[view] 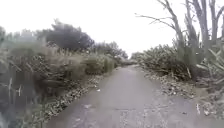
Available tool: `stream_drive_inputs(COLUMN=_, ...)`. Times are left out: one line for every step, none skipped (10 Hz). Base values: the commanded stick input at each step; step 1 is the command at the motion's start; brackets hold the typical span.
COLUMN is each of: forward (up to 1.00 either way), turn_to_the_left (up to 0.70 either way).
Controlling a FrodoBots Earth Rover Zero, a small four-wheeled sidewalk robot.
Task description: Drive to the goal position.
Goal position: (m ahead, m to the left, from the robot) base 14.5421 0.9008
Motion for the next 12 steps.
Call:
stream_drive_inputs(forward=0.85, turn_to_the_left=0.0)
stream_drive_inputs(forward=0.85, turn_to_the_left=0.0)
stream_drive_inputs(forward=0.85, turn_to_the_left=0.0)
stream_drive_inputs(forward=0.85, turn_to_the_left=-0.07)
stream_drive_inputs(forward=0.85, turn_to_the_left=-0.13)
stream_drive_inputs(forward=0.85, turn_to_the_left=-0.2)
stream_drive_inputs(forward=0.85, turn_to_the_left=-0.27)
stream_drive_inputs(forward=0.85, turn_to_the_left=-0.34)
stream_drive_inputs(forward=0.85, turn_to_the_left=-0.34)
stream_drive_inputs(forward=0.85, turn_to_the_left=-0.34)
stream_drive_inputs(forward=0.85, turn_to_the_left=0.0)
stream_drive_inputs(forward=0.85, turn_to_the_left=0.0)
